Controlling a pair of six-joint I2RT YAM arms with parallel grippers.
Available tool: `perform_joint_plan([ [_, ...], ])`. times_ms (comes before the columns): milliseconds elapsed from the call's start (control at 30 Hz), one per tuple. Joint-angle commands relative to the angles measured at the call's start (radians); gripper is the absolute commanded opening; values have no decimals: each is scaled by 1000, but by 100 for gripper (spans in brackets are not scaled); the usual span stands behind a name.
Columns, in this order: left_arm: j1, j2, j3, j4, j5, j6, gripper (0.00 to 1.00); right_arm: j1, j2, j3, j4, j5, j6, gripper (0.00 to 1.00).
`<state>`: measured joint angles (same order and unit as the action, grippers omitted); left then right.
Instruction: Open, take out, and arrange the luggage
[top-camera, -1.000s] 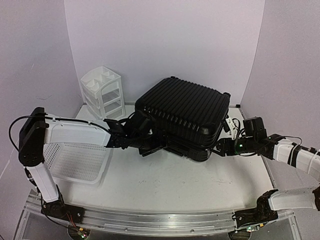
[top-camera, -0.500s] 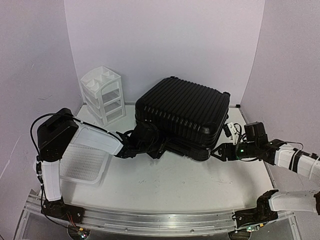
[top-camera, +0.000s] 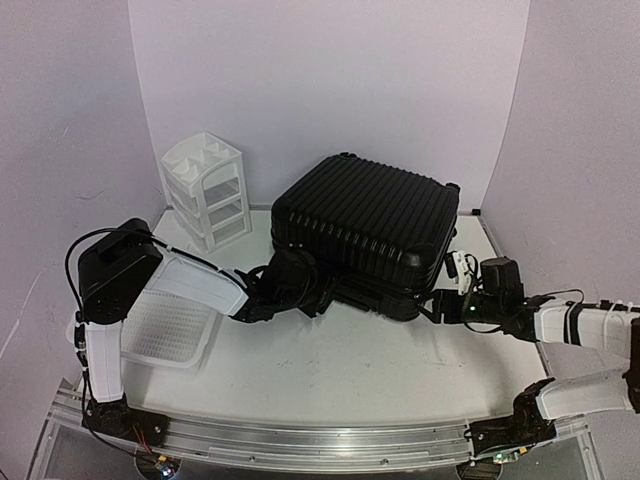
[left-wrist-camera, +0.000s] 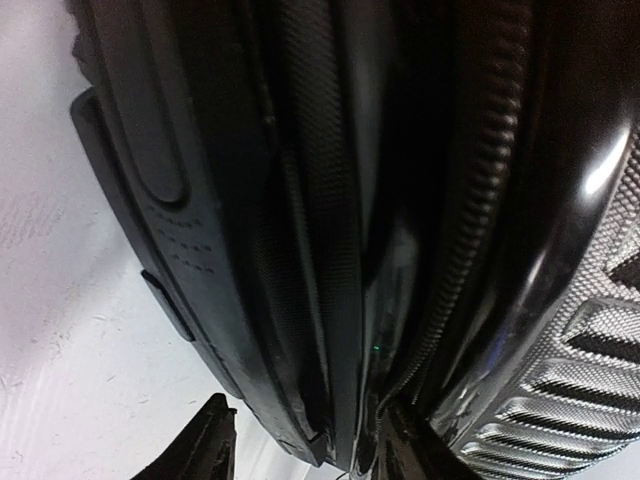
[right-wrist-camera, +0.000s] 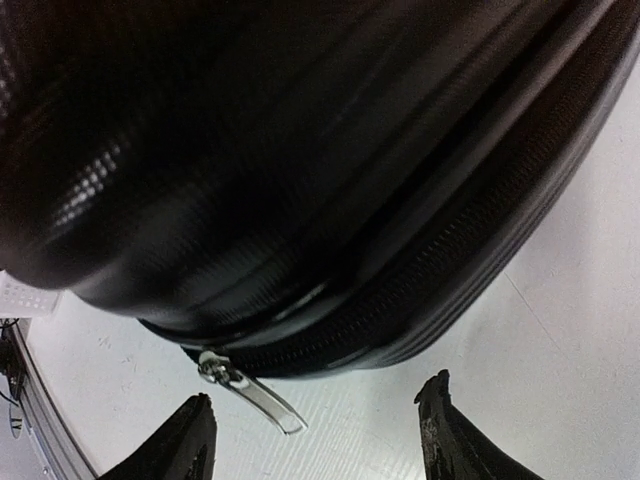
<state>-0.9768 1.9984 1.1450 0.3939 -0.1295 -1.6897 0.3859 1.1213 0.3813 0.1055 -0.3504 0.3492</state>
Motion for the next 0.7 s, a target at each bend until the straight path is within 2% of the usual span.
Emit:
perform_joint_plan([
  [0,24,3,-59,-3,-90,29,50,28,38,27,188,-6,-1,66],
  [167,24,-6,-95,60,-116,55,39,45,42,19,202,4,-1,60],
  [433,23,-18,-97,83,-111,112,44,49,41,13,193,7,7,59],
  [467,22,-17,-101,83,-113,106,43,50,41,13,192,5,7,59],
  [533,22,-16,-111,84,-111,91,35,50,39,13,191,4,7,59],
  [667,16,-15,-117,85,-108,84,34,50,16,14,171,11,-1,59],
])
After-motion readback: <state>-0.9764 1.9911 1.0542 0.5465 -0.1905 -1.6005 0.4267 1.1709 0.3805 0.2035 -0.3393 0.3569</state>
